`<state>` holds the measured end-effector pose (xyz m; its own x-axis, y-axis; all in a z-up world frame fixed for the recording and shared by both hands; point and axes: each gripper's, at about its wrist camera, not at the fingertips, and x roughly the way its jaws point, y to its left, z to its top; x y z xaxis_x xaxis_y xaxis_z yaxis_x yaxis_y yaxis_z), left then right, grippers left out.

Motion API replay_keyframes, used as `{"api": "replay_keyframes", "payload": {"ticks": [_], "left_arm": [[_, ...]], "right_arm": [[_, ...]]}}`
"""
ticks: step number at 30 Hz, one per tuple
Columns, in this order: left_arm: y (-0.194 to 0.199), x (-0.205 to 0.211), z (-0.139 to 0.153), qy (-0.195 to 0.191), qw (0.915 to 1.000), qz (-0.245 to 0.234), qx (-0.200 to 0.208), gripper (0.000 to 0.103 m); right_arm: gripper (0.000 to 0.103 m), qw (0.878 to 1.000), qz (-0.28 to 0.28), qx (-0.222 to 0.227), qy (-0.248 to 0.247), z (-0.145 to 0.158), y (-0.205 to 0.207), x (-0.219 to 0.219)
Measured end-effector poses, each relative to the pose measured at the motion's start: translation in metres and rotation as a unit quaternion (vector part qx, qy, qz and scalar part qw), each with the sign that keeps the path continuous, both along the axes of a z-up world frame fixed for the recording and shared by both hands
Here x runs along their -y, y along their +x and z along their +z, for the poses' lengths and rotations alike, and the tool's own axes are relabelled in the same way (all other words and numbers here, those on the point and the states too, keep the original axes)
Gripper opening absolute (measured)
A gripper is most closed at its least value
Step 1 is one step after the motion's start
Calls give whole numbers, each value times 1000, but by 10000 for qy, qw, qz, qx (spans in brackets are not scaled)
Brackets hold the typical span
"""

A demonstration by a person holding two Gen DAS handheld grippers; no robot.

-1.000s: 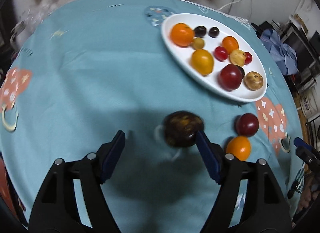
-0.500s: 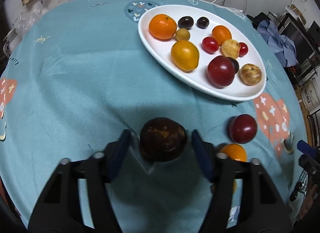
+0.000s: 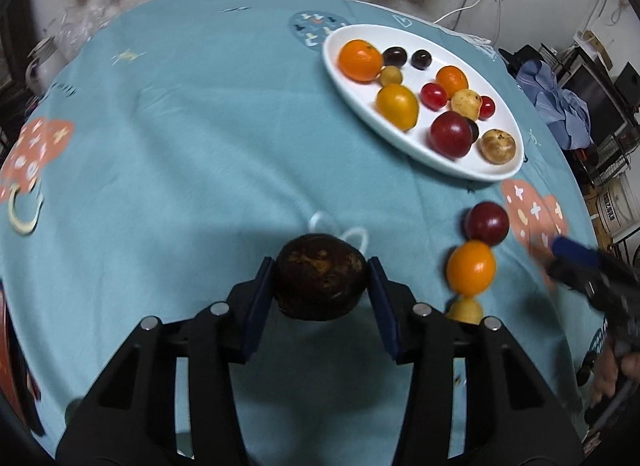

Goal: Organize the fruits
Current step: 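Grasp the large dark passion fruit with the left tool while the right tool grasps a red plum, then carry both fruits onto the white plate and open both tools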

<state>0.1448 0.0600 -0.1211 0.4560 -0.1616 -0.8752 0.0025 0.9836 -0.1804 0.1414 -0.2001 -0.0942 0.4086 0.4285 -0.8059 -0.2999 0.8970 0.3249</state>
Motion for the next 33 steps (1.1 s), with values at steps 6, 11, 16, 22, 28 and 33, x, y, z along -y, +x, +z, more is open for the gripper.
{"api": "replay_keyframes", "payload": {"ticks": [6,11,16,22,28,33], "left_arm": [[-24,-15,-2,-74,9999,126,-61,47],[-29,-19,-6,-159,9996,192,-110,47],[-26,-12,-8,-200,9997,71,-130,47],[-28,6,-5,-241,9995,-149,-131,47],[-43,44,3,-295,9973,-662,-117,47],[-31,70,14,-247,9942,-1051,-19,47]], "right_arm": [[53,9995,56,-282,103,-12,26,-22],[50,9987,-93,-489,91,-24,40,-27],[40,9978,-153,-597,232,-32,40,-21],[40,9958,-321,-675,534,-24,24,-1],[39,9976,-244,-589,286,-19,-33,20],[39,9988,-345,-356,45,-9,-55,45]]}}
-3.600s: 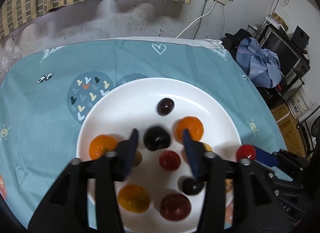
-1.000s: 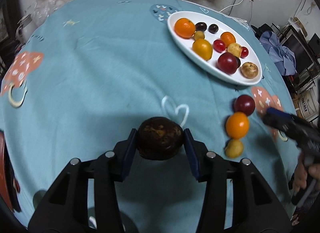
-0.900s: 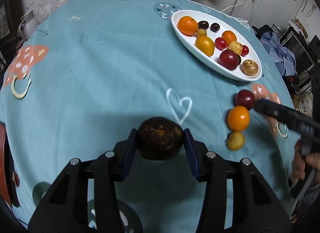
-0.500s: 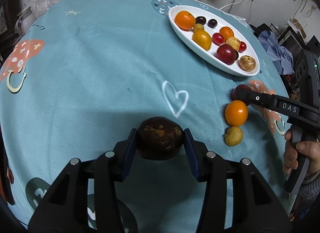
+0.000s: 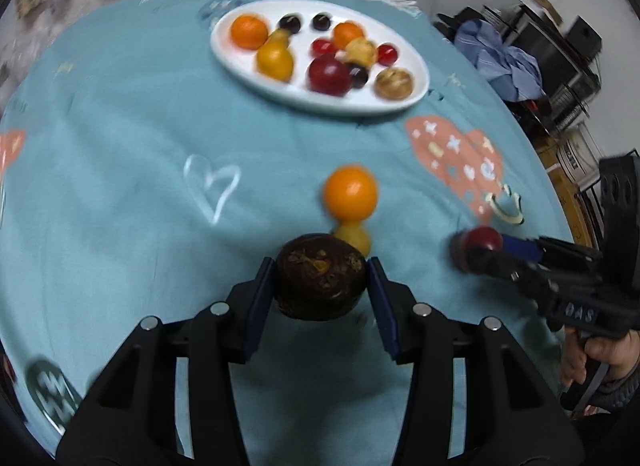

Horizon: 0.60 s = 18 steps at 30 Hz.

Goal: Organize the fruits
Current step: 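Carry both fruits onto the white plate and open both tools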

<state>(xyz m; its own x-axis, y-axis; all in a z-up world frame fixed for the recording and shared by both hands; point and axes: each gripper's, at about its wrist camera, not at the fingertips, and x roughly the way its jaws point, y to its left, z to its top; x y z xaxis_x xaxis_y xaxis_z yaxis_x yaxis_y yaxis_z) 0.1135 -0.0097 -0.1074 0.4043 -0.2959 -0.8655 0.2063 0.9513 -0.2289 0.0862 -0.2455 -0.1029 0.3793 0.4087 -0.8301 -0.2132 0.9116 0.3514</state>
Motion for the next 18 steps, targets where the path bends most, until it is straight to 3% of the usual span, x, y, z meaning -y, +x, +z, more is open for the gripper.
{"api": "replay_keyframes", "payload": {"ticks": [5,9,18], "left_arm": [[60,7,34,-11,9986,-52,527,47],[119,17,51,104,9961,-80,868,47],[186,31,26,163,9965,-53,823,47]], "right_arm": [[39,9982,-233,550,13,31,39,19],[39,9938,-368,1050,58,57,99,19],[40,9883,-495,1433,133,58,201,5]]}}
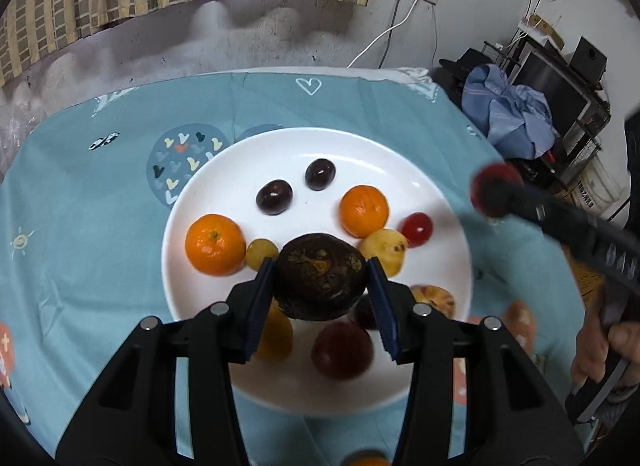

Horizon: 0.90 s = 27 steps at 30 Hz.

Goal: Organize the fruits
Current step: 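Carry both fruits onto the white plate and open both tools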

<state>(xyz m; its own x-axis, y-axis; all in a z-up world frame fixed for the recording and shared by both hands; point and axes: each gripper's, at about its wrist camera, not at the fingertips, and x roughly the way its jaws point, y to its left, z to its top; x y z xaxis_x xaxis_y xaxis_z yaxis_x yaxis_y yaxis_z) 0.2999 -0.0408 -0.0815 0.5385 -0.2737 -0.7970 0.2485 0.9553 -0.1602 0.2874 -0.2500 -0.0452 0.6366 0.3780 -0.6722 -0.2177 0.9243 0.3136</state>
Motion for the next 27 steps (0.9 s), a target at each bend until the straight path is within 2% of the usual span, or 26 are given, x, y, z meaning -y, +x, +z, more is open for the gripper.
{"api": "replay_keyframes", "payload": {"ticks": [6,13,15,16,18,20,21,24,27], "left_arm": [[15,3,-23,27,9998,112,-147,47],[15,1,-28,46,9996,239,-157,49],[14,0,-24,102,9994,312,-119,53],[13,-1,-22,141,9992,367,-102,60],[7,-4,-13,172,9987,483,-40,67],[4,-6,-6,205,9983,546,14,74],[0,-7,-1,249,9980,578,34,75],[-12,-12,14,283,9973,671,85,77],[-35,-21,34,280,9967,739,194,78]], "right_arm": [[40,9998,-12,-4,-200,-17,43,-21],[41,9991,29,-137,-399,-32,69,-42],[41,9988,-32,-164,-464,-31,69,-43],[41,9989,-40,-190,-437,-30,67,-42],[42,9991,-97,-163,-388,-24,59,-38],[72,9988,-201,20,-445,-15,50,-34],[73,9984,-229,186,-474,-8,44,-33],[73,9982,-141,286,-500,11,36,-35],[73,9955,-392,847,-135,52,7,-18]]}}
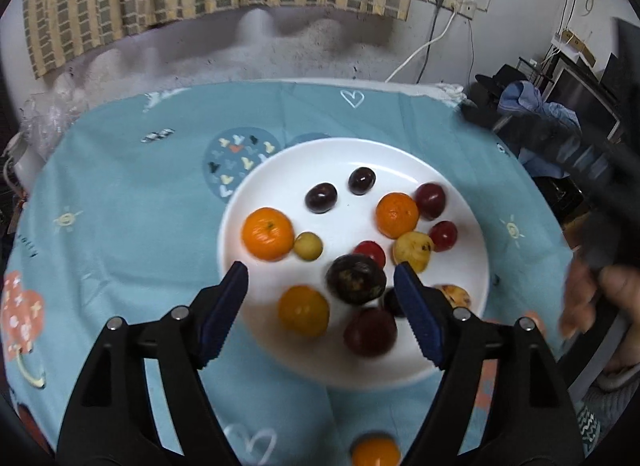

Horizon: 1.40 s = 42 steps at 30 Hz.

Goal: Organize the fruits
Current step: 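Carry both fruits onto the white plate and open both tools, then move both open tools back toward the last mandarin and yellow fruit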

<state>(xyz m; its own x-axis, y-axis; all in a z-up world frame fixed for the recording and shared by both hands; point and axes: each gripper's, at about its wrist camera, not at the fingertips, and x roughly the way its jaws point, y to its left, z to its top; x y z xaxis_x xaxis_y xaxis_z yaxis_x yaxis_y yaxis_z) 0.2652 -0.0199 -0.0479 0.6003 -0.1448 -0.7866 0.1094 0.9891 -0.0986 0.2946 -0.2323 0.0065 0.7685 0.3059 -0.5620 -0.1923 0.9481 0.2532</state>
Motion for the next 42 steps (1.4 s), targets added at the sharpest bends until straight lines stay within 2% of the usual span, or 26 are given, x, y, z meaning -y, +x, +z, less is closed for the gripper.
{"api": "replay_keyframes", "payload": {"ticks": [3,6,7,8,11,13,15,18,20,23,26,32,42], "left_arm": [[-32,-13,24,75,9997,153,197,81],[-71,-28,44,147,9982,491,301,85],[-81,-29,47,165,9976,611,294,90],[-98,-32,50,186,9963,791,271,92],[-138,-34,45,344,9923,1189,19,92],[-160,-31,40,406,9908,1279,-190,92],[-181,-24,39,530,9905,1231,-318,92],[-198,-15,52,582,9922,1085,-190,94],[-202,-12,56,643,9926,1024,-127,96],[-207,-8,58,702,9925,987,-137,96],[-210,-12,51,486,9934,976,-345,96],[-207,-10,35,436,9927,974,-555,96],[-193,-2,19,584,9920,913,-643,96]], "right_arm": [[73,9982,-135,545,193,44,-51,23],[79,9978,-251,562,240,50,-105,34],[80,9984,-268,454,197,44,-122,34],[80,9996,-249,164,16,29,-146,30],[80,9976,-190,-583,-331,-10,-195,11],[80,9933,-37,-1129,-240,-30,-225,0],[80,9912,169,-1305,-169,-28,-239,-7],[80,9961,174,-738,-441,0,-249,-12],[80,9970,109,-544,-548,12,-255,-12],[80,9972,54,-612,-420,11,-257,-7],[80,9967,46,-715,-390,6,-261,-5],[80,9959,-47,-777,-462,3,-265,2],[80,9937,-176,-999,-479,-10,-257,12]]}}
